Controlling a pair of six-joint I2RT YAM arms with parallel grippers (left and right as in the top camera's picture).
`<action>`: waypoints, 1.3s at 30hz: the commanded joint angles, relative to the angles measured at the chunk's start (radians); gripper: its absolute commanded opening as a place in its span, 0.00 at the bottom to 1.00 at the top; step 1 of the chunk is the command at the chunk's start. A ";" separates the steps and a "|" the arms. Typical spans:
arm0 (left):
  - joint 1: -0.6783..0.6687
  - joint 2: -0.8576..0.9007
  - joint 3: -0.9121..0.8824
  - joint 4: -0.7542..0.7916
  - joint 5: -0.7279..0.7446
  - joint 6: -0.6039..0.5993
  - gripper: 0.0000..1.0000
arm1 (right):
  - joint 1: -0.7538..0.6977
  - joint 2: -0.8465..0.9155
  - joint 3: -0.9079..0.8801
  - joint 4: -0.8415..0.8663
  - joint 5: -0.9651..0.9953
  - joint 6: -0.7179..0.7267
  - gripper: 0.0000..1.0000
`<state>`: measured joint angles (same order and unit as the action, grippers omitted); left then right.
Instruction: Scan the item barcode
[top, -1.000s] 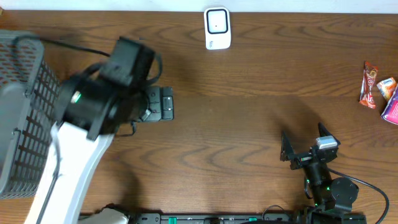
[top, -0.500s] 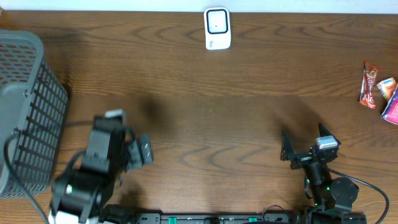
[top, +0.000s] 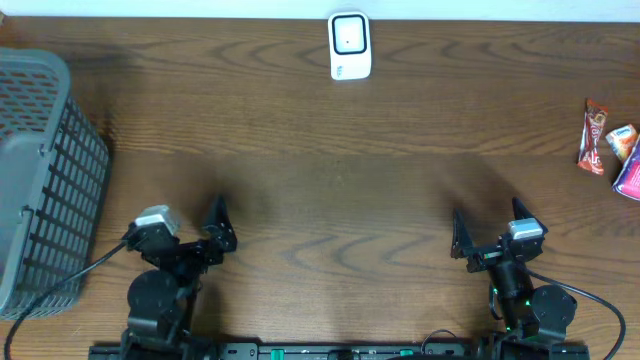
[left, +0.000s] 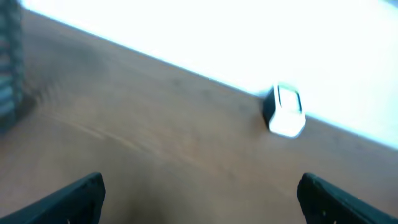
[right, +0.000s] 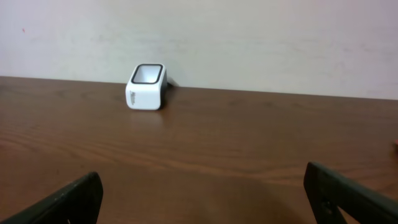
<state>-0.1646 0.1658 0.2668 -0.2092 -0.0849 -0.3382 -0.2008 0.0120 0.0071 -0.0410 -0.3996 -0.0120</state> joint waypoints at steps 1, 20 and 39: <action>0.067 -0.074 -0.072 0.092 -0.002 0.026 0.98 | -0.003 -0.006 -0.002 -0.004 0.005 -0.004 0.99; 0.211 -0.164 -0.263 0.335 0.152 0.215 0.98 | -0.003 -0.006 -0.002 -0.004 0.005 -0.004 0.99; 0.215 -0.164 -0.263 0.143 0.204 0.439 0.98 | -0.003 -0.006 -0.002 -0.004 0.005 -0.004 0.99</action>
<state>0.0452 0.0109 0.0139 -0.0200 0.0807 0.0666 -0.2008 0.0116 0.0071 -0.0406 -0.3996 -0.0116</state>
